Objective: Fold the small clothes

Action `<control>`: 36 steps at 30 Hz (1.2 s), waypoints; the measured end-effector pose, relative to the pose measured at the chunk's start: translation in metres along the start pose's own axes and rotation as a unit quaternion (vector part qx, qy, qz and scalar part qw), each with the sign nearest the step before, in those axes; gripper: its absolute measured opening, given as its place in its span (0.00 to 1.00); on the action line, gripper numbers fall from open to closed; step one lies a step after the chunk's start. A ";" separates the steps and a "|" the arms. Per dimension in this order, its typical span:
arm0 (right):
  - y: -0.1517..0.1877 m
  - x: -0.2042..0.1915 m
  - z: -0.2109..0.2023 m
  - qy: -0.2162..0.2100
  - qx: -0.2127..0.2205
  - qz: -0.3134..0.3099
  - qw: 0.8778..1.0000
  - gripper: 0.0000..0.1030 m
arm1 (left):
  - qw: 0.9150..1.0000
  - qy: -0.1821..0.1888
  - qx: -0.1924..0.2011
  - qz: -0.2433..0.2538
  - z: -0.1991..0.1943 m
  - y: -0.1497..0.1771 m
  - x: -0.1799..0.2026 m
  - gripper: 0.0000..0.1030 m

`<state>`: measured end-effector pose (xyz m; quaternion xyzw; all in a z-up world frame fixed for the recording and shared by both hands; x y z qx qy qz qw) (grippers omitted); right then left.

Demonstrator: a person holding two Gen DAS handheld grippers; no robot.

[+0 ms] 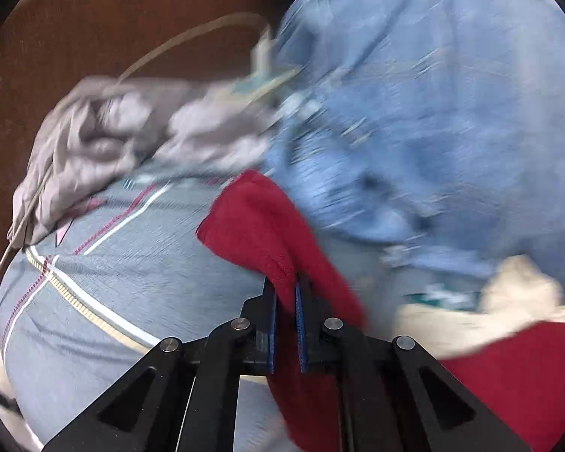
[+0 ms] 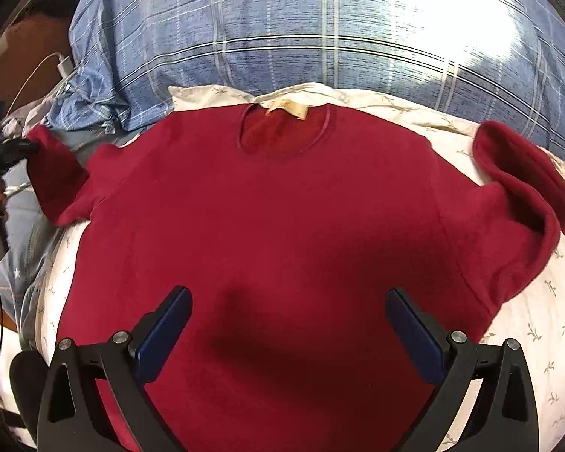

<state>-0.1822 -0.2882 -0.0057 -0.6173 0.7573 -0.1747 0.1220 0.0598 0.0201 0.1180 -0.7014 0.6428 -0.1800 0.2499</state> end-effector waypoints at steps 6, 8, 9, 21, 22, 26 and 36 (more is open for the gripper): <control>0.000 0.018 -0.003 0.002 0.005 0.023 1.000 1.00 | 0.983 0.163 0.033 0.081 -0.102 0.038 0.106 0.06; 0.002 0.028 -0.010 0.007 0.015 0.032 0.999 1.00 | 0.973 0.196 0.033 0.116 -0.126 0.060 0.145 0.06; 0.002 0.033 -0.012 0.010 0.019 0.036 0.999 1.00 | 0.966 0.216 0.028 0.139 -0.135 0.076 0.170 0.06; 0.027 0.109 -0.045 0.024 0.053 0.111 0.992 1.00 | 0.908 0.294 -0.127 0.269 -0.058 0.182 0.334 0.23; 0.025 0.111 -0.045 0.022 0.057 0.115 0.992 1.00 | 0.908 0.295 -0.127 0.269 -0.060 0.179 0.328 0.35; 0.015 0.111 -0.041 -0.006 0.065 0.123 0.990 1.00 | 0.918 0.308 -0.085 0.236 -0.088 0.163 0.281 0.66; -0.052 0.080 -0.009 0.036 0.081 0.066 0.994 0.93 | 0.988 0.124 -0.043 0.084 -0.016 0.106 0.127 0.70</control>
Point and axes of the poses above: each gripper's, at about its wrist camera, not at the fingertips, and z roughly the way its jaws point, x to its right, y to its underside, the point moved 6 cm from there along z, roughly the way its jaws point, and after that the axes turned 12 degrees about -x, right-handed, at the moved point
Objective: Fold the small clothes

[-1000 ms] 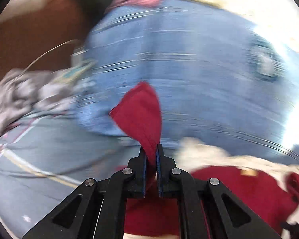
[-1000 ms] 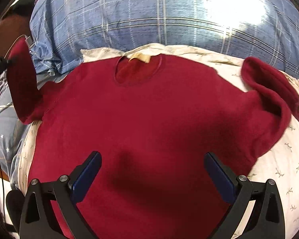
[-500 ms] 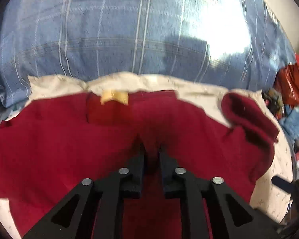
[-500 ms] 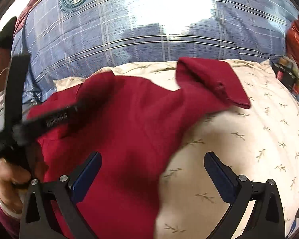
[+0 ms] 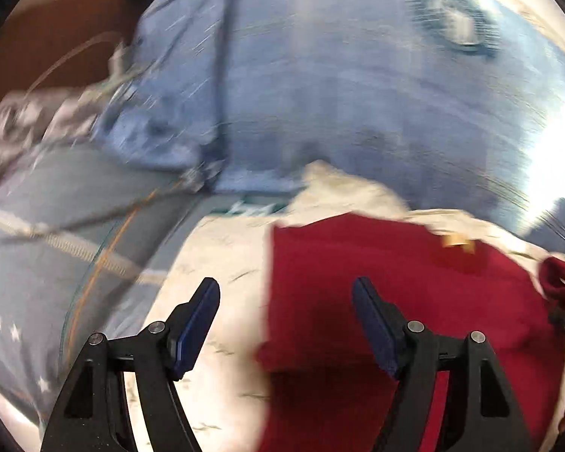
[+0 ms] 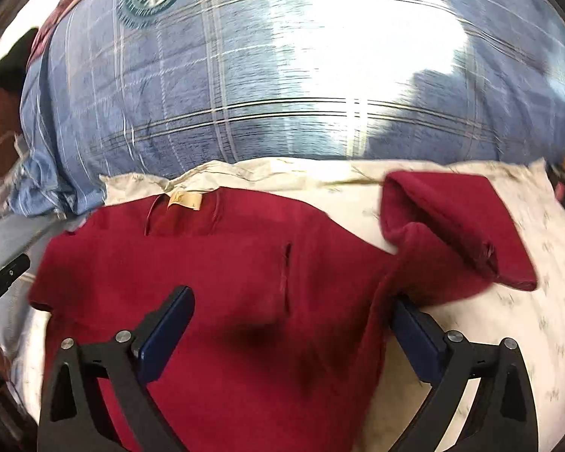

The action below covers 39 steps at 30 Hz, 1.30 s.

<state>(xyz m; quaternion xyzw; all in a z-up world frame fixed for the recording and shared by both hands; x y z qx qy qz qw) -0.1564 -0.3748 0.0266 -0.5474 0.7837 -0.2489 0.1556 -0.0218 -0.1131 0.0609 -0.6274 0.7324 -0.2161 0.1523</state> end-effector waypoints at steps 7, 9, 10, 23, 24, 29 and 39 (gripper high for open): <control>0.017 -0.019 -0.027 -0.038 0.010 -0.013 0.999 0.79 | 0.997 -0.045 -0.064 0.026 0.065 0.017 -0.003 0.70; 0.026 -0.018 -0.036 -0.050 0.016 -0.006 0.999 0.80 | 0.997 -0.047 -0.061 0.027 0.068 0.015 0.001 0.70; 0.029 -0.018 -0.033 -0.060 0.010 -0.002 0.998 0.80 | 0.997 -0.051 -0.060 0.030 0.067 0.014 0.004 0.70; 0.002 -0.002 0.020 -0.095 0.004 0.084 0.992 0.07 | 0.999 -0.008 -0.003 -0.038 0.046 0.000 -0.015 0.70; 0.004 0.001 0.009 -0.088 0.022 0.080 0.993 0.07 | 0.999 -0.008 0.007 -0.042 0.043 -0.001 -0.016 0.70; 0.008 0.019 0.014 -0.036 0.015 0.078 0.996 0.07 | 0.999 -0.005 0.017 -0.046 0.037 0.005 -0.011 0.70; 0.017 0.015 -0.027 -0.048 0.041 0.064 0.996 0.35 | 1.000 -0.027 -0.007 0.000 0.042 0.013 0.004 0.70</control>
Point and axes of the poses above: each gripper's, at about its wrist camera, not at the fingertips, and z roughly the way its jaws point, x to its right, y to its underside, the point moved 6 cm from there along z, roughly the way its jaws point, and after that the axes turned 12 degrees about -x, right-handed, at the moved point
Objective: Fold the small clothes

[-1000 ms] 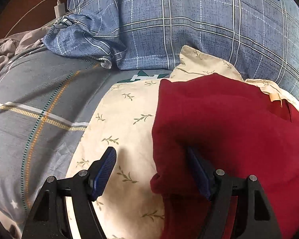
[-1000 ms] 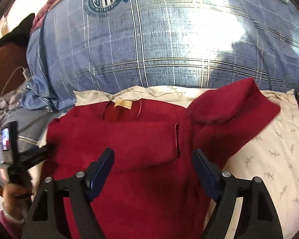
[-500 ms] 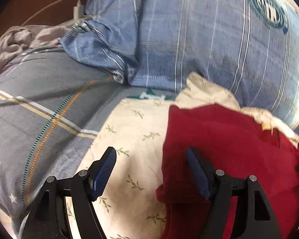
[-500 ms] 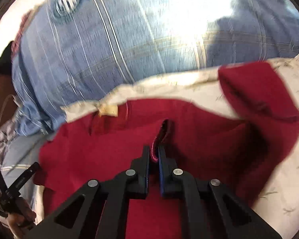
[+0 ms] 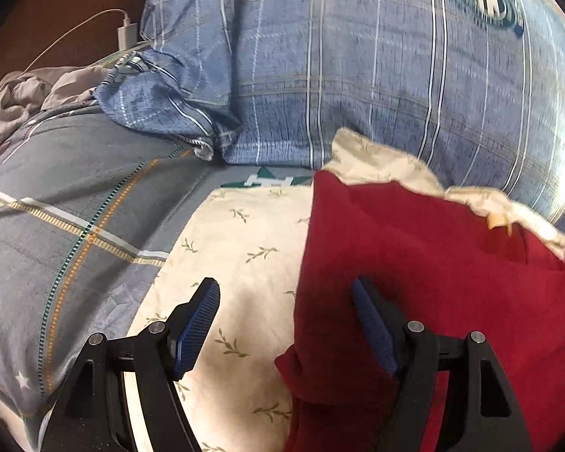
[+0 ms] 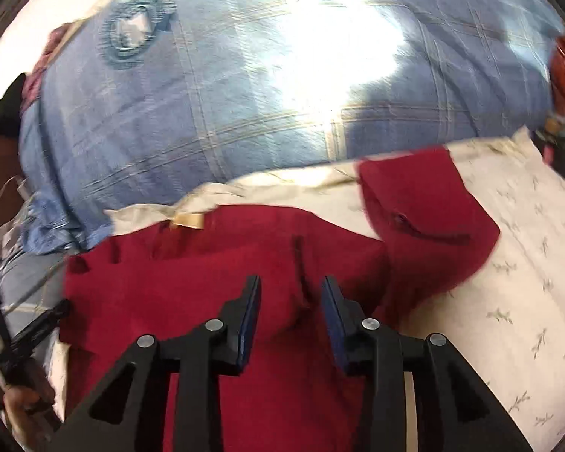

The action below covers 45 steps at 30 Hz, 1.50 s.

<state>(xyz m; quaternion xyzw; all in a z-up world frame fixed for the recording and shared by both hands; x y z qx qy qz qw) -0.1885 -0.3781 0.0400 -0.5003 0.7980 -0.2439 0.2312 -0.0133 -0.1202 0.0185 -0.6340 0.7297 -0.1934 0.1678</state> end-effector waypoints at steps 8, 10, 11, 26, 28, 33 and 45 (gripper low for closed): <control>-0.008 -0.026 0.083 0.014 -0.078 -0.026 0.997 0.31 | 1.000 -0.015 -0.021 0.014 0.018 -0.003 0.007 0.73; -0.007 -0.029 0.078 0.023 -0.060 -0.042 0.997 0.32 | 1.000 -0.014 -0.020 0.013 0.018 -0.004 0.008 0.73; -0.005 -0.028 0.076 0.022 -0.067 -0.044 0.997 0.32 | 1.000 -0.014 -0.018 0.012 0.016 -0.004 0.007 0.72; 0.004 0.008 -0.003 -0.035 -0.026 0.004 0.999 0.60 | 0.997 0.038 0.035 0.050 -0.025 0.016 0.036 0.71; 0.004 -0.007 0.005 -0.034 -0.027 -0.018 0.999 0.59 | 0.998 0.035 0.026 0.054 -0.020 0.016 0.038 0.71; -0.005 -0.036 0.036 -0.023 -0.031 -0.052 0.998 0.56 | 0.998 0.025 0.006 0.059 -0.006 0.009 0.037 0.71; -0.018 -0.032 0.083 0.004 -0.058 -0.040 0.998 0.52 | 0.998 0.035 -0.024 0.050 0.024 -0.008 0.031 0.73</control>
Point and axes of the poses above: each gripper's, at about its wrist camera, not at the fingertips, and z roughly the way its jaws point, x to its right, y to its underside, the point moved 6 cm from there along z, roughly the way its jaws point, and after that the axes turned 12 degrees about -x, right-handed, at the moved point
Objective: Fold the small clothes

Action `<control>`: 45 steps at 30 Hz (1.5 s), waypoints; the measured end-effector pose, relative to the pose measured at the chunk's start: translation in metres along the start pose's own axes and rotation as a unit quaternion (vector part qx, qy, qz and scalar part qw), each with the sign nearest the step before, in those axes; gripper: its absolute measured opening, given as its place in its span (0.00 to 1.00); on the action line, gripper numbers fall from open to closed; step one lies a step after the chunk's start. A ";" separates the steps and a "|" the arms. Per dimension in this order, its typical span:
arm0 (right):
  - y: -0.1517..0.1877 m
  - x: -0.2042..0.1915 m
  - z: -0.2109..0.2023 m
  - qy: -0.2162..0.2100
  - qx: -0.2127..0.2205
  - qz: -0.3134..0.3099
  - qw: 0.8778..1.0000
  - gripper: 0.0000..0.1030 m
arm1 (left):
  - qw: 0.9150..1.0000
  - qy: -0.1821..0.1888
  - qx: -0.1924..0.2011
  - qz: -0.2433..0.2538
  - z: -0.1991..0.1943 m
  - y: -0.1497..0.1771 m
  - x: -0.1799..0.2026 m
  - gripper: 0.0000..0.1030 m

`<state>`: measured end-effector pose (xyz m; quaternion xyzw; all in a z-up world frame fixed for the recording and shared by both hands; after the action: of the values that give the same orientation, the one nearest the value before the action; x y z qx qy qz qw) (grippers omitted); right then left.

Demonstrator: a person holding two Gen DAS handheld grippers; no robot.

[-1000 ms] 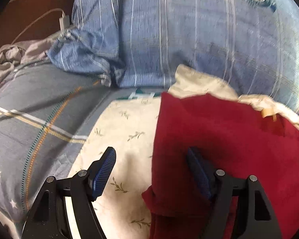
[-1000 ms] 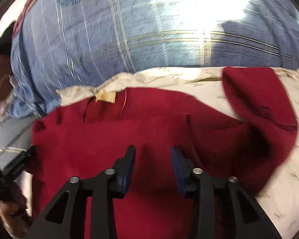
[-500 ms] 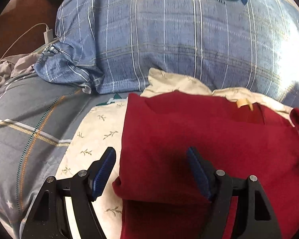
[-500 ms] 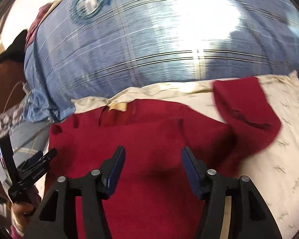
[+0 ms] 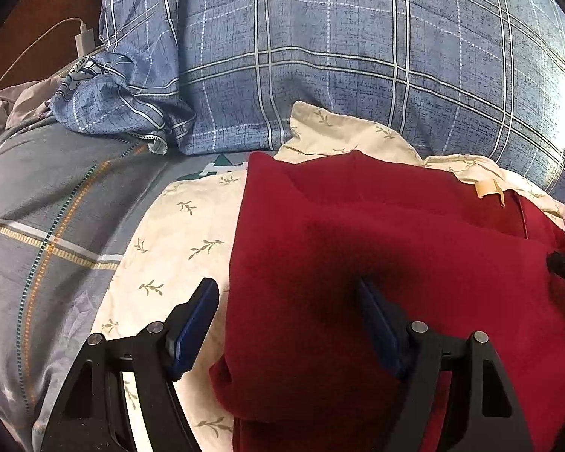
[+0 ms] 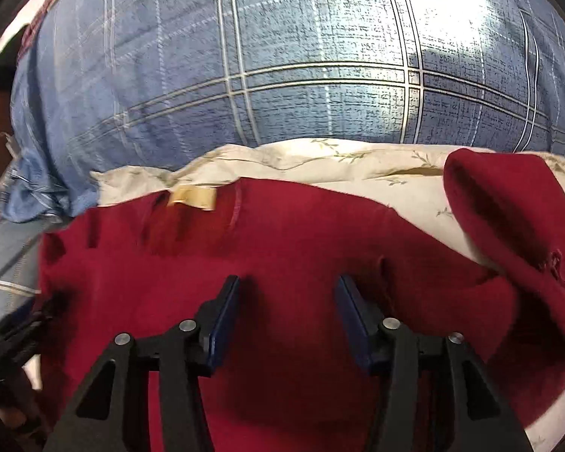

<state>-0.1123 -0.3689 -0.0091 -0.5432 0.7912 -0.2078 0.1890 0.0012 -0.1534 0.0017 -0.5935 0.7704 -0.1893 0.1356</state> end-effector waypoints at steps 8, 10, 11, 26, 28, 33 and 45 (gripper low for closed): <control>0.038 0.064 -0.099 -0.036 0.064 0.070 0.995 0.71 | 1.000 0.013 0.012 -0.009 -0.016 0.006 -0.005 0.71; 0.038 0.088 -0.111 -0.047 0.073 0.106 0.991 0.71 | 1.000 0.014 0.014 -0.014 -0.018 0.008 -0.007 0.71; 0.037 0.103 -0.114 -0.053 0.073 0.128 0.988 0.71 | 1.000 0.015 0.014 -0.017 -0.019 0.008 -0.008 0.71; 0.006 0.171 -0.057 -0.109 0.063 0.280 0.952 0.54 | 1.000 0.006 0.009 -0.009 -0.011 0.007 -0.004 0.71; -0.002 0.173 -0.051 -0.119 0.064 0.282 0.950 0.22 | 1.000 0.004 0.011 -0.006 -0.011 0.006 -0.003 0.71; -0.018 0.163 -0.117 -0.051 0.128 0.192 0.972 0.05 | 1.000 0.009 0.016 -0.014 -0.014 0.006 -0.009 0.71; -0.046 -0.028 -0.281 -0.143 0.158 -0.141 0.967 0.05 | 0.994 0.053 0.046 -0.089 -0.045 0.009 -0.061 0.71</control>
<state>-0.2144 -0.3228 0.2538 -0.6367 0.6284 -0.2753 0.3520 -0.0103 -0.0861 0.0370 -0.6417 0.7115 -0.2668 0.1039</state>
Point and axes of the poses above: each gripper's, at about its wrist camera, not at the fingertips, and z roughly the way its jaws point, x to its right, y to its underside, the point moved 6 cm from there along z, roughly the way its jaws point, and after that the axes turned 12 degrees about -x, right-handed, at the moved point
